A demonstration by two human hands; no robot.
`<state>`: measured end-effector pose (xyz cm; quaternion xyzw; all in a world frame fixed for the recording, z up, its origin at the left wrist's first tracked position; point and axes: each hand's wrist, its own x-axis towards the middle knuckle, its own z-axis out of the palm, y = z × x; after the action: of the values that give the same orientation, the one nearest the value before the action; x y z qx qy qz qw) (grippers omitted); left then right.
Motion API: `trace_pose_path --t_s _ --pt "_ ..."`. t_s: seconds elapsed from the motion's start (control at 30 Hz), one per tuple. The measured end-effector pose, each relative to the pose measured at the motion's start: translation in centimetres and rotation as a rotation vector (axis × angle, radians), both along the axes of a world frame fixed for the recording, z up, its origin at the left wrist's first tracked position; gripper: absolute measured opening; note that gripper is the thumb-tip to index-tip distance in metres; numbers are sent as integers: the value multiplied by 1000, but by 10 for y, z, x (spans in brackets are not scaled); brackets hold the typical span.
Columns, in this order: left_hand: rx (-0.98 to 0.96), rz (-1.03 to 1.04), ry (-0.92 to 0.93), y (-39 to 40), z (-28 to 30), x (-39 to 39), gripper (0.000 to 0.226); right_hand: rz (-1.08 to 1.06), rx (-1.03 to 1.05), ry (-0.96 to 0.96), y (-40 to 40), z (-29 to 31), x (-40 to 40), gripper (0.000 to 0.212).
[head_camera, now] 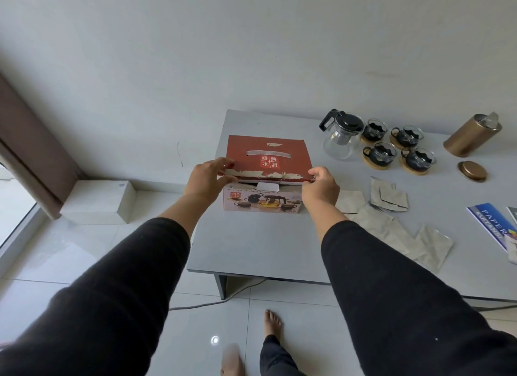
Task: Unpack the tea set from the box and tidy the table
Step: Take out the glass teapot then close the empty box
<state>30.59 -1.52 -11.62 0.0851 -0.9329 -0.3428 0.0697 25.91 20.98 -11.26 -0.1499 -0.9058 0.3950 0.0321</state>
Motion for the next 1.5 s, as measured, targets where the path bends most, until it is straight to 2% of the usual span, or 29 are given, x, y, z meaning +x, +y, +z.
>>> trace_pose_path --t_s 0.33,0.7,0.77,0.87,0.93,1.07,1.23,1.5 --pt "-59 -8 31 -2 -7 1 44 80 157 4 0 4 -3 27" --pt "-15 46 32 0 -15 -3 33 142 183 -22 4 0 -1 18" --pt "-33 49 46 2 -15 -3 31 218 260 3 2 0 3 25" --pt "-41 35 47 6 -15 -3 33 500 399 84 -5 -1 10 41" --pt "-35 27 52 8 -14 -2 37 607 447 85 -10 -4 14 46" --pt "-20 18 60 10 -12 0 46 599 446 120 -14 -7 15 33" --pt "10 37 101 12 -11 -1 41 590 447 136 -15 -5 13 20" --pt "68 81 120 13 -16 -3 38 641 464 136 -12 -8 11 21"
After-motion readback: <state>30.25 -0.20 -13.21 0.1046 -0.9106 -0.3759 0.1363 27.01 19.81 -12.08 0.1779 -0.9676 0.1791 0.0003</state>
